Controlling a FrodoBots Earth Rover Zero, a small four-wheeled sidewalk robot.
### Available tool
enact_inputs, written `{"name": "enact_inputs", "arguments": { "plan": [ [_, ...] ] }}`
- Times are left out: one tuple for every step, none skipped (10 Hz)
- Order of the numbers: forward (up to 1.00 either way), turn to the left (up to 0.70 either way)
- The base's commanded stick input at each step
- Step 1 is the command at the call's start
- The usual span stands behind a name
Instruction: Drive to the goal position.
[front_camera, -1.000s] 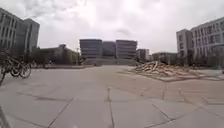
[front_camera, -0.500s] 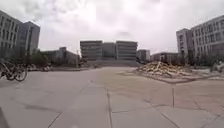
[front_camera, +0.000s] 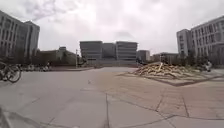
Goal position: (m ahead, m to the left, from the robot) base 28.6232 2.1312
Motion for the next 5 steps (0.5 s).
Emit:
{"name": "enact_inputs", "arguments": {
  "plan": [
    [0.70, 0.00],
    [0.70, 0.00],
    [0.70, 0.00],
    [0.70, 0.00],
    [0.70, 0.00]
  ]
}}
